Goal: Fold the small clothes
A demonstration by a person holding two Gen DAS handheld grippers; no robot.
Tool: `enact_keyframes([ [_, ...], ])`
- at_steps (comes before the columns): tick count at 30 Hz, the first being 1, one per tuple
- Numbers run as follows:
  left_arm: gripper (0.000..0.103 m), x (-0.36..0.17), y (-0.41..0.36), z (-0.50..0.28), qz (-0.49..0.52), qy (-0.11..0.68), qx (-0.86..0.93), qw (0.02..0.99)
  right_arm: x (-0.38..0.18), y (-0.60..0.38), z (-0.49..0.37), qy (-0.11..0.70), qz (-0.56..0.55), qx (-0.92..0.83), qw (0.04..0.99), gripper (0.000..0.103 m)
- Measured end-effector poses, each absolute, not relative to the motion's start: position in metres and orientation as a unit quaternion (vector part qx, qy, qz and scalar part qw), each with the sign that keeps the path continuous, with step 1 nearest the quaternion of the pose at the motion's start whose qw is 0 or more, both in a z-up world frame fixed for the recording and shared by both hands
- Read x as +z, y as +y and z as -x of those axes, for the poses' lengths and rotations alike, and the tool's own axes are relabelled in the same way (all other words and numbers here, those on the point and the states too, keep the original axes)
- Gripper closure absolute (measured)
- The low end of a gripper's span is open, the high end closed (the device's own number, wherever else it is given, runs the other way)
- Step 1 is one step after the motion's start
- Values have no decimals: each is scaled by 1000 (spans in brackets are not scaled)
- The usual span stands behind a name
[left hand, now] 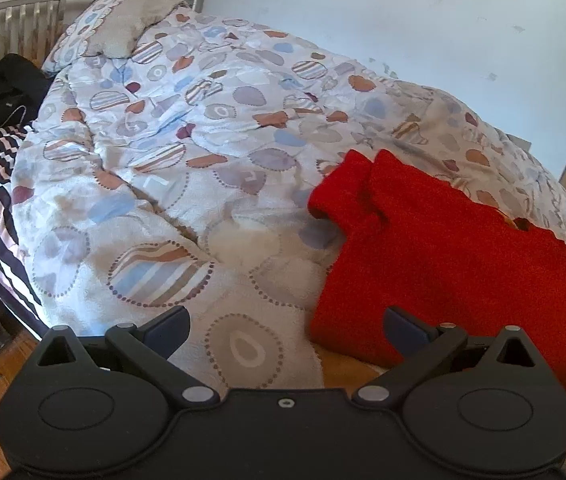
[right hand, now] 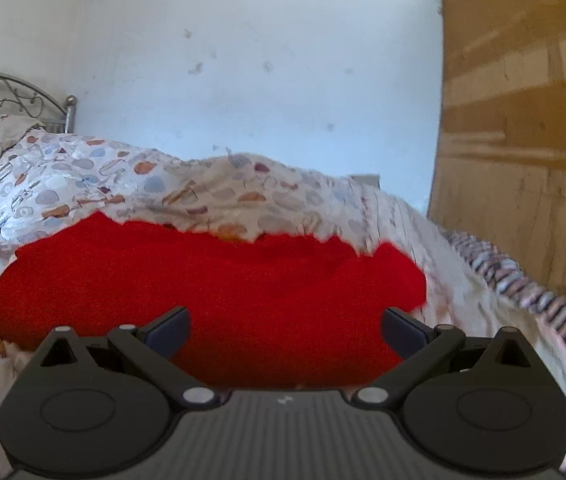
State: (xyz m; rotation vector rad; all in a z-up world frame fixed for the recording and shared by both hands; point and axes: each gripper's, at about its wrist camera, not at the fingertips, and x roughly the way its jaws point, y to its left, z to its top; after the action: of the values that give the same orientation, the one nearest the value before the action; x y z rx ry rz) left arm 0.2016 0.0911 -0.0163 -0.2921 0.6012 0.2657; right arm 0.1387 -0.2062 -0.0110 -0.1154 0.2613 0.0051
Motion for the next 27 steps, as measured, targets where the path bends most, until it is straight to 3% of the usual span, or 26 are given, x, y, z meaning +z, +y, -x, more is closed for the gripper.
enact_keyframes([
  [15, 1, -6, 104, -214, 162, 270, 119, 942, 11, -167, -232, 154, 114, 28, 981, 0],
  [20, 1, -12, 106, -219, 165, 275, 110, 941, -11, -160, -251, 199, 150, 7, 968, 0],
  [27, 3, -1, 104, -241, 117, 228, 42, 966, -30, -177, -232, 190, 102, 8, 977, 0],
])
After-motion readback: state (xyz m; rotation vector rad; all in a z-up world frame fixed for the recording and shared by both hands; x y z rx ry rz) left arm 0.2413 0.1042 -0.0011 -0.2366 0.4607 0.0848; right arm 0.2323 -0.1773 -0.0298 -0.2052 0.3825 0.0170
